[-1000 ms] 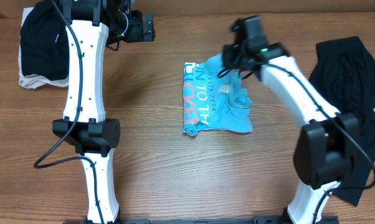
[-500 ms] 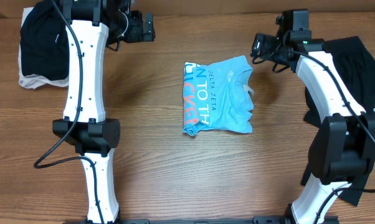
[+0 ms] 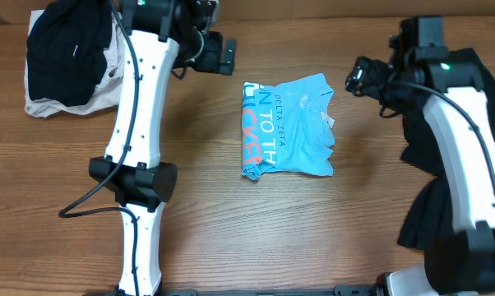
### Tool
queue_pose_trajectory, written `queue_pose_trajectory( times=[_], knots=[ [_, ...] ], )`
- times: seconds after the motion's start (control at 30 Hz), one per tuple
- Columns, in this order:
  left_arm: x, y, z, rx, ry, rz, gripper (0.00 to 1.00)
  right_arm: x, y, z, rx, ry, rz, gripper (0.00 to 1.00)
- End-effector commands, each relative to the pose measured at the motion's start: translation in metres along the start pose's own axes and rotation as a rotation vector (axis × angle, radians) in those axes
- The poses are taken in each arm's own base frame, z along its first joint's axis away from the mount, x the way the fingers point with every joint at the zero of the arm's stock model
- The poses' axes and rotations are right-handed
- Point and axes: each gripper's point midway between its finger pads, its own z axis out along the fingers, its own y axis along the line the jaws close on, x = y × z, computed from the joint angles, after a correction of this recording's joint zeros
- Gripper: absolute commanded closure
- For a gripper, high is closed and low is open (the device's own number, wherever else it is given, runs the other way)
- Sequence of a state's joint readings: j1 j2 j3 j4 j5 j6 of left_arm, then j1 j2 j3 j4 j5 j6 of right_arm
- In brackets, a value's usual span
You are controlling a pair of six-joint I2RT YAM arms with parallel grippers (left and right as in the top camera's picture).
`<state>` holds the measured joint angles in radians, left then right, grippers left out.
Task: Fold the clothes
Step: 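Retract the right arm and move the left gripper to the bundle, then grasp the folded blue T-shirt with the left gripper and lift it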
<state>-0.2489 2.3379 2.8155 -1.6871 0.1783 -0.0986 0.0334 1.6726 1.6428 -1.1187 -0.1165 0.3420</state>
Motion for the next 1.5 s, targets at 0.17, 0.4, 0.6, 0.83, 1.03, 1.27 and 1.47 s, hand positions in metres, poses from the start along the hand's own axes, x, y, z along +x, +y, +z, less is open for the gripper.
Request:
queue_pose_trajectory(
  times=[0.17,0.4,0.6,0.83,1.03,1.27,1.47],
  knots=[
    [0.021,-0.048,-0.058,0.033,-0.074,0.077,0.00,0.003,0.002,-0.038,-0.023,-0.047,0.021,0.00],
    [0.070,-0.070,-0.020,-0.086,0.112,0.118,0.00,0.010,-0.023,-0.046,0.022,-0.012,0.080,0.00],
    [0.091,-0.069,0.033,-0.154,0.211,0.114,0.00,0.006,-0.054,-0.053,0.051,-0.010,0.112,0.00],
    [0.097,-0.077,0.103,-0.058,0.210,0.133,0.00,-0.001,-0.079,-0.058,0.082,-0.027,0.120,0.00],
    [0.106,-0.071,0.149,-0.048,0.186,0.162,0.00,-0.002,-0.083,-0.059,0.086,-0.030,0.107,0.00],
    [0.125,-0.065,0.180,-0.032,0.201,0.332,0.00,-0.005,-0.082,-0.059,0.083,-0.040,0.104,0.00],
    [0.142,-0.057,0.198,-0.026,0.219,0.421,0.00,-0.009,-0.081,-0.059,0.080,-0.056,0.098,0.00]
  ],
)
